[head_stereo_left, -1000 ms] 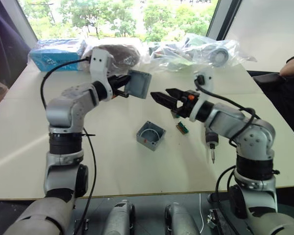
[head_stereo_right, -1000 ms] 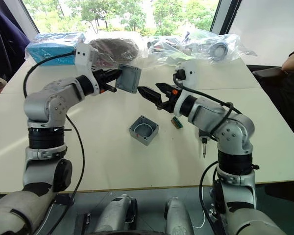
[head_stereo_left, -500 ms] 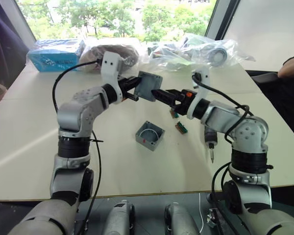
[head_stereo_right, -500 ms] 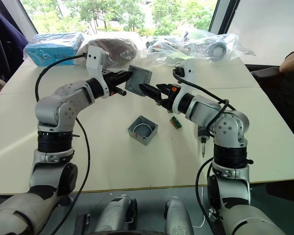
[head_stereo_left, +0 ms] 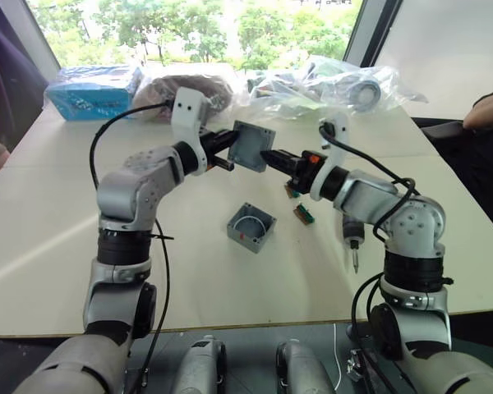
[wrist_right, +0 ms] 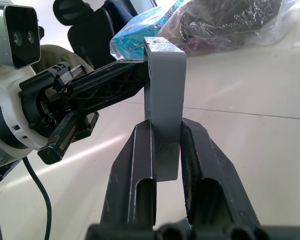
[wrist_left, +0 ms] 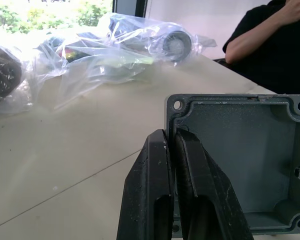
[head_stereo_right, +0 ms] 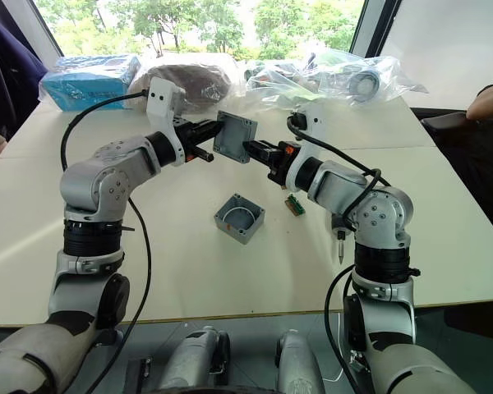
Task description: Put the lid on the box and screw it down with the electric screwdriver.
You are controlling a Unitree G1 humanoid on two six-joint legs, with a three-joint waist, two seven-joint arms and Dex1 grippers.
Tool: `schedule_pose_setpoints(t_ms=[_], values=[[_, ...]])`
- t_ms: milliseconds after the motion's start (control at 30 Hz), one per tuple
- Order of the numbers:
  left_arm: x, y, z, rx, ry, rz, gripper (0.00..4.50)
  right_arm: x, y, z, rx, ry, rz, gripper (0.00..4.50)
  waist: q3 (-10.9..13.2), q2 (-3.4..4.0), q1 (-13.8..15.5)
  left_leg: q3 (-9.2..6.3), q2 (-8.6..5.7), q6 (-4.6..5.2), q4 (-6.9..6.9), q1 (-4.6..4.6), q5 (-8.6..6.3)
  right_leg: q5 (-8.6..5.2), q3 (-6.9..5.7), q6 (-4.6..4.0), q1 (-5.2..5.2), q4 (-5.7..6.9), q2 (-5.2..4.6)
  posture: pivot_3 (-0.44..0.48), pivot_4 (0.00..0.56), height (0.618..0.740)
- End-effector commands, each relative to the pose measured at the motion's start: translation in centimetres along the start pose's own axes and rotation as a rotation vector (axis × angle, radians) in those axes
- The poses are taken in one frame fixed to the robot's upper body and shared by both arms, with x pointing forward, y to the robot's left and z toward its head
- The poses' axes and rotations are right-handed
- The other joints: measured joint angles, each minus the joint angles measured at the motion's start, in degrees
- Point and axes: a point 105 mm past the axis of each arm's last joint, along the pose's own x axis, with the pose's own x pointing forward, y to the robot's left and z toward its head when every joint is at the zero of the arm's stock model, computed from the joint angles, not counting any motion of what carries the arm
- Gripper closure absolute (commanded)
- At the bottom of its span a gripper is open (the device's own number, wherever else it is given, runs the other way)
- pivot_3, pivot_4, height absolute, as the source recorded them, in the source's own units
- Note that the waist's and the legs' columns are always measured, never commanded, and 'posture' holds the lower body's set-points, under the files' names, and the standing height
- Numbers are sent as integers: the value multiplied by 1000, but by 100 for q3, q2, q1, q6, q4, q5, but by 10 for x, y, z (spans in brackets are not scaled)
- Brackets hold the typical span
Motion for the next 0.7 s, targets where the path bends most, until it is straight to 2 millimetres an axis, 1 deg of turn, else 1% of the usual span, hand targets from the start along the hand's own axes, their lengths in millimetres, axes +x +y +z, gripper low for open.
schedule_pose_setpoints(t_ms=[33, 67, 100, 200, 300, 333, 433, 467, 500, 533, 567, 633, 667, 700], values=[[-8, -10, 14, 15, -55, -68, 4173, -6, 8, 15, -30, -73, 20, 4390, 0, 0, 0, 0, 0, 0, 0, 0, 0, 0, 0, 0, 0, 0, 0, 0, 150, 740], [-10, -8, 14, 10, -57, -69, 3836, -7, 8, 14, -32, -74, 23, 4390, 0, 0, 0, 0, 1, 0, 0, 0, 0, 0, 0, 0, 0, 0, 0, 0, 150, 740], [-13, -4, 16, 2, -64, -62, 3631, -7, 9, 14, -33, -75, 26, 4390, 0, 0, -3, 0, 2, 0, 0, 0, 0, 0, 0, 0, 0, -1, 0, 0, 150, 740], [-24, 6, 24, -20, -89, -55, 2525, -10, 9, 12, -34, -81, 29, 4390, 0, 1, -10, -1, 4, 0, -2, 0, 0, 0, 0, 0, -1, -1, 0, 0, 150, 740], [-42, 12, 25, -43, -65, -91, 1213, -13, 10, 12, -51, -100, 27, 4390, 2, 3, -46, -2, 4, 0, -2, 0, 0, 0, 0, 0, -2, -1, 1, 0, 150, 740], [-49, 15, 26, -49, -59, -99, 923, -16, 9, 14, -68, -115, 19, 4390, 2, 3, -64, -2, 4, 0, -4, 0, 0, -1, 0, 1, -3, -1, 1, 0, 150, 740], [-66, 29, 28, -39, -43, -73, 923, -26, 7, 27, -247, -192, -36, 4390, 3, 5, -83, -4, 4, 0, -10, -1, 0, -3, 0, 3, -3, -4, 1, 0, 150, 740], [-68, 34, 28, -41, -42, -58, 1179, -32, 8, 30, -348, -211, -47, 4390, 4, 6, -78, -3, 4, 0, -10, 0, 0, -3, 0, 4, -3, -4, 0, 0, 150, 740], [-69, 36, 27, -44, -43, -49, 1550, -35, 10, 31, -416, -220, -49, 4390, 4, 6, -67, -4, 3, 0, -10, -1, 0, -3, 0, 4, -3, -4, 0, 0, 150, 740], [-69, 36, 26, -43, -41, -53, 1788, -40, 12, 33, -533, -249, -55, 4390, 4, 4, -67, -4, 1, 0, -9, -1, 0, -5, 0, 5, -3, -5, -1, 0, 150, 740], [-67, 35, 24, -40, -37, -59, 2201, -43, 14, 28, -668, -225, -58, 4390, 4, 4, -61, -4, 1, 0, -10, -1, 0, -5, -1, 5, -2, -7, -1, 0, 150, 740], [-62, 33, 22, -39, -42, -71, 3087, -47, 16, 7, -993, -131, -21, 4390, 4, 4, -71, -3, -6, -1, -10, 0, 0, -7, -1, 8, 0, -9, -1, 0, 150, 740], [-59, 31, 20, -40, -43, -76, 3535, -49, 13, -3, -1112, -93, -9, 4390, 4, 3, -70, -2, -8, -1, -10, 0, -1, -7, -1, 10, 1, -11, -1, 0, 150, 740], [-56, 29, 18, -42, -43, -84, 3880, -51, 10, -9, -1213, -89, -7, 4390, 5, 0, -81, -2, -8, -1, -10, 1, -1, -9, -1, 12, 2, -13, -1, 0, 150, 740]])
